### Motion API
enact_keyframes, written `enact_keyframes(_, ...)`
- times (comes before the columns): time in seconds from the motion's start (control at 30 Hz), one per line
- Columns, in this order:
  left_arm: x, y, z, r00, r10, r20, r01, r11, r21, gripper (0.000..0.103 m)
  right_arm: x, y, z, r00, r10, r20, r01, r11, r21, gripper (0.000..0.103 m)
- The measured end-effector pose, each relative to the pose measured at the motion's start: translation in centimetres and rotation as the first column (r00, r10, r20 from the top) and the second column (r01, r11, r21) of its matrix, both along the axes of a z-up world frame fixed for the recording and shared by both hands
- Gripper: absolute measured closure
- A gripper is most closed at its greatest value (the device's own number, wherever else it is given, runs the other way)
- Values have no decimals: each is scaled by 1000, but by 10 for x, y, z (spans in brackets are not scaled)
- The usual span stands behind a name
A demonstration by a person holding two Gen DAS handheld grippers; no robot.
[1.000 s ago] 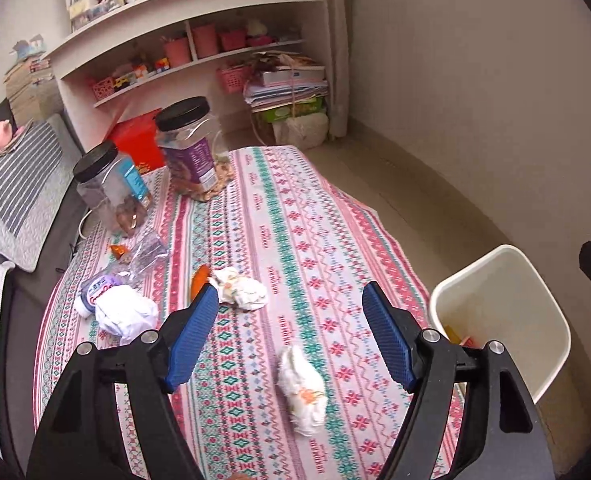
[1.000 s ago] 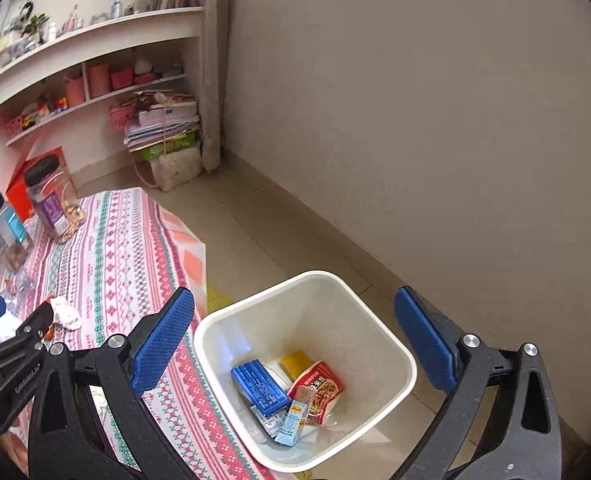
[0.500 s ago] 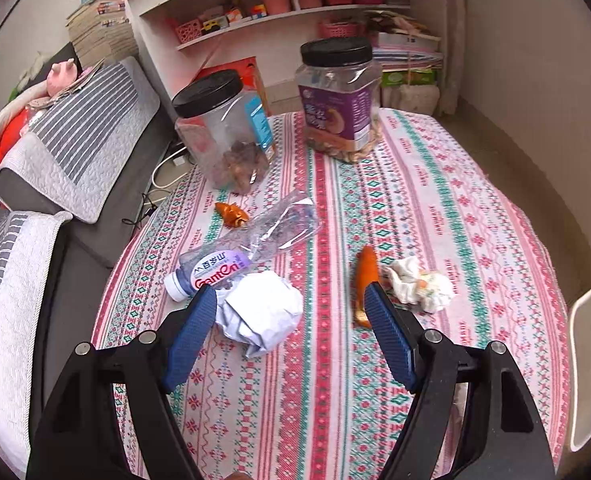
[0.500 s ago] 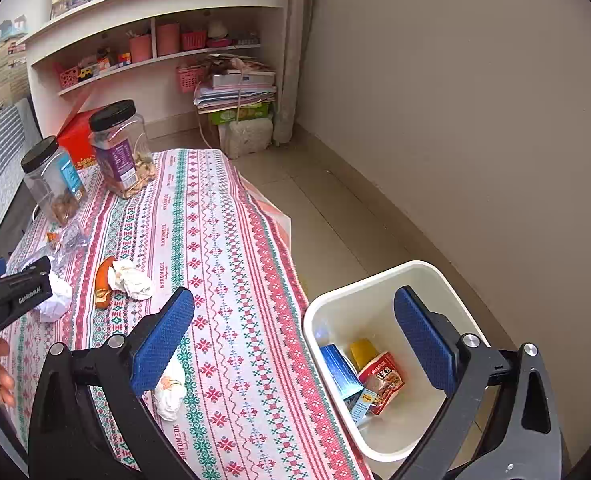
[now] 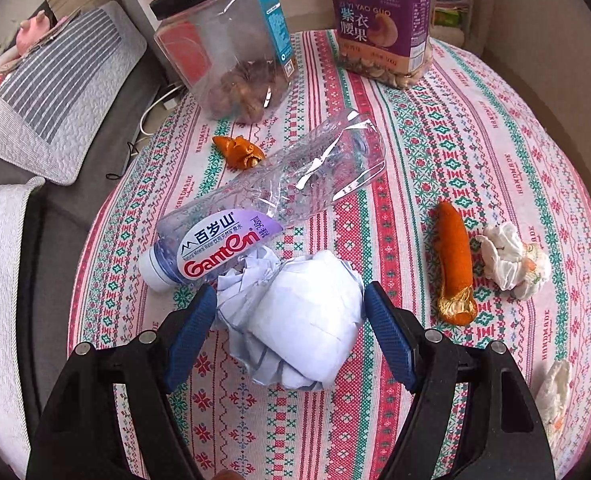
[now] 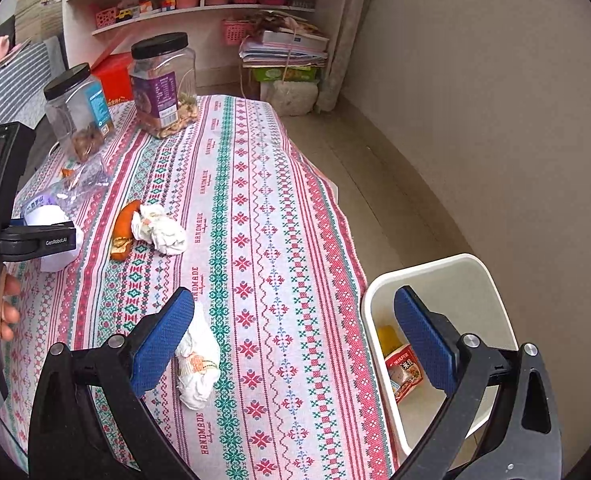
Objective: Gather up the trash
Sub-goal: 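Grasp the crumpled white bag with the left gripper while the right gripper grasps the white diaper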
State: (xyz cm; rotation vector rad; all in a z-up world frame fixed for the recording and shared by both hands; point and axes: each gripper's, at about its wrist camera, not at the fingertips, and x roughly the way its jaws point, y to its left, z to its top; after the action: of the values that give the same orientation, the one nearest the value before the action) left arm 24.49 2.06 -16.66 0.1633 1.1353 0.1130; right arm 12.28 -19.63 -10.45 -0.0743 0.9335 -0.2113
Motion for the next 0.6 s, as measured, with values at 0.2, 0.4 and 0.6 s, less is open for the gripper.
enact_keyframes(0.2, -8, 0, 0, 998, -64, -2, 64, 998, -16, 38, 5, 9, -32, 988, 79, -132, -74, 996, 38, 7)
enact_keyframes(0.4, -21, 4, 15, 997, -80, 11, 81, 995, -54, 42, 8, 17, -59, 969, 117, -217, -97, 990, 100, 7)
enact_keyframes(0.6, -42, 15, 50, 995, -87, 55, 94, 986, -136, 42, 15, 34, -68, 961, 139, -238, -111, 985, 129, 8)
